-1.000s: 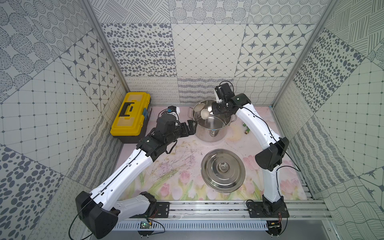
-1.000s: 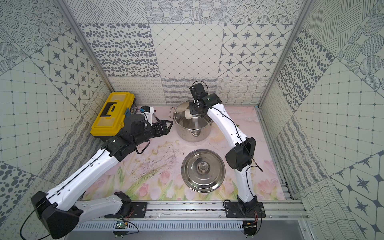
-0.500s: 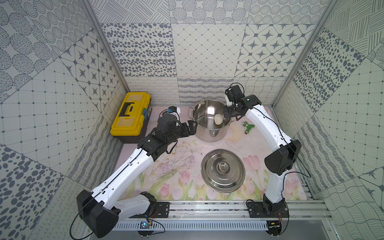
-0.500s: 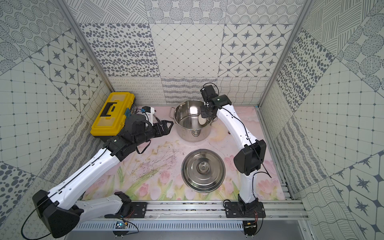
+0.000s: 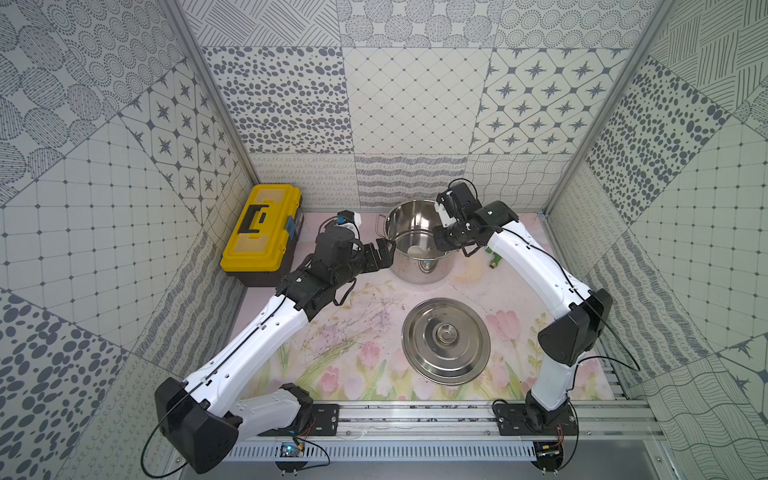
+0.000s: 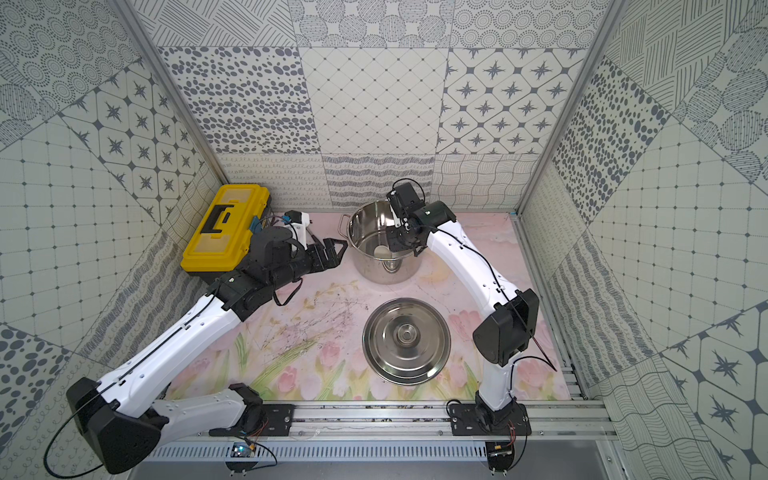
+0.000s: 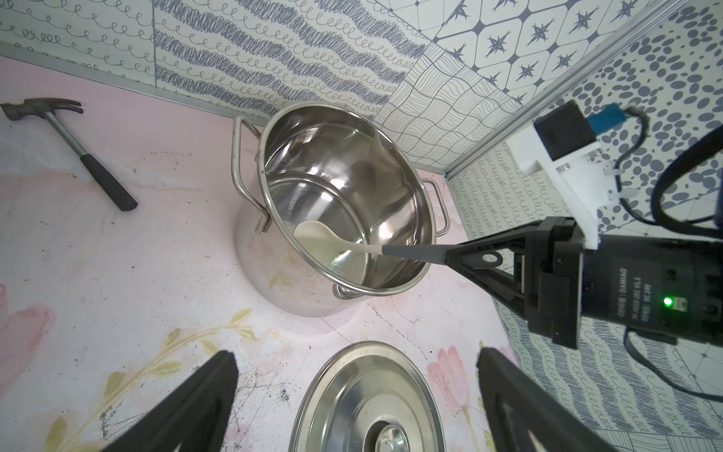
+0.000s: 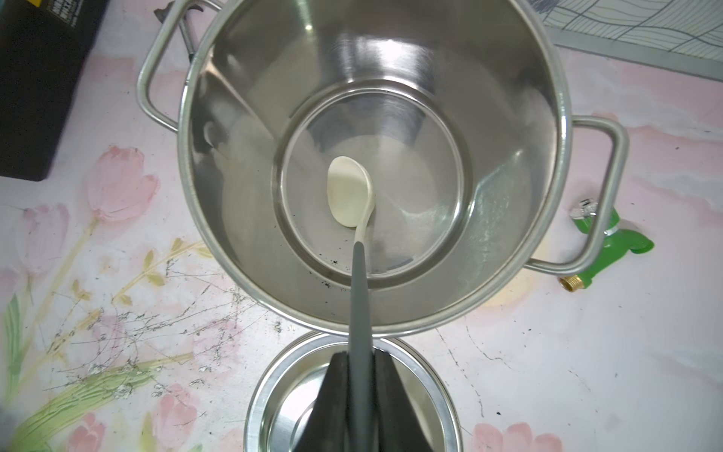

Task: Stir the soup with a spoon
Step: Stir the soup in the pan with a stick.

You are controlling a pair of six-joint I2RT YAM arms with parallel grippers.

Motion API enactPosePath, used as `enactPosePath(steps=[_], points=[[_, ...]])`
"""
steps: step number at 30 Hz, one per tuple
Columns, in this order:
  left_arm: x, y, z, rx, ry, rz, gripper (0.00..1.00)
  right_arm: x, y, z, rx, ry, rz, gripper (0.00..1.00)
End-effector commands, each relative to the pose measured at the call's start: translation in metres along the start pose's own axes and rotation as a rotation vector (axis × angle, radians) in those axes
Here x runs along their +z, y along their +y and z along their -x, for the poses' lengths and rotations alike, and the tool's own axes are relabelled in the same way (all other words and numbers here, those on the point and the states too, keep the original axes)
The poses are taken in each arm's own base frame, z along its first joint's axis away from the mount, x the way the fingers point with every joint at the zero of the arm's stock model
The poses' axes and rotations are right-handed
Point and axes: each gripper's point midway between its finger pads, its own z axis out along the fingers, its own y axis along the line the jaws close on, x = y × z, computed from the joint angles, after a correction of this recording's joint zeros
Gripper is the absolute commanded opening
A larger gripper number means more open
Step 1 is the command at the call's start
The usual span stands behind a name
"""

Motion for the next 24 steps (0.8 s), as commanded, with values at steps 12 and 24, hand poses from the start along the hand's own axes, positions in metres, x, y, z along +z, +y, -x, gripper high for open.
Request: enactPosePath(steps=[12, 24], points=[[-0.006, -0.008, 0.014, -0.006, -0.052, -0.022, 0.99, 0.008, 0.002, 0.079, -0.013, -0.176, -0.074, 0.00], [-0.005, -0.010, 0.019, 0.002, -0.058, -0.022, 0.99, 0.003, -0.051, 0.079, -0.044, -0.144, -0.196, 0.00]])
